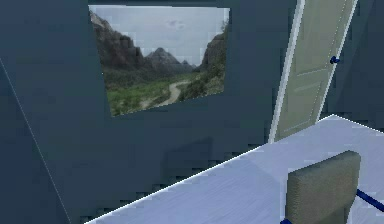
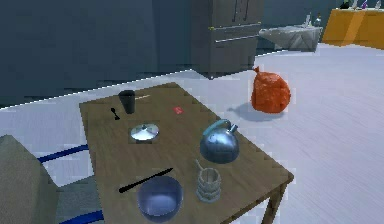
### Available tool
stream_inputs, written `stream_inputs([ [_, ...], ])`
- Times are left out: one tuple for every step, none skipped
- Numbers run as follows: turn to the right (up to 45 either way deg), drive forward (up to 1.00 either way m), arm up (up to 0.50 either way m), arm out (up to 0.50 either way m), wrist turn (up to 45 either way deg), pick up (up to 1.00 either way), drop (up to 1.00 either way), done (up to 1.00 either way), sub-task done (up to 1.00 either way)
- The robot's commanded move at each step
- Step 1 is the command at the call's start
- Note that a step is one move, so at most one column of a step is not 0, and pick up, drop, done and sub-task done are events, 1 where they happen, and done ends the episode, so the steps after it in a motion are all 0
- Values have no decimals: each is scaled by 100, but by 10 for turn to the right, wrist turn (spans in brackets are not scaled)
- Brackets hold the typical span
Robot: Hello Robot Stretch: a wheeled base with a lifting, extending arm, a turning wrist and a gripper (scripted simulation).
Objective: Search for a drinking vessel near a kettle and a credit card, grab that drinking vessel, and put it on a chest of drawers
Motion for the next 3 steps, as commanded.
stream_inputs([
  [0, 0, 50, 0, 0, 0, 0, 0, 0],
  [0, 0, 34, 0, 0, 0, 0, 0, 0],
  [0, 0, 0, 22, 0, 0, 0, 0, 0],
])
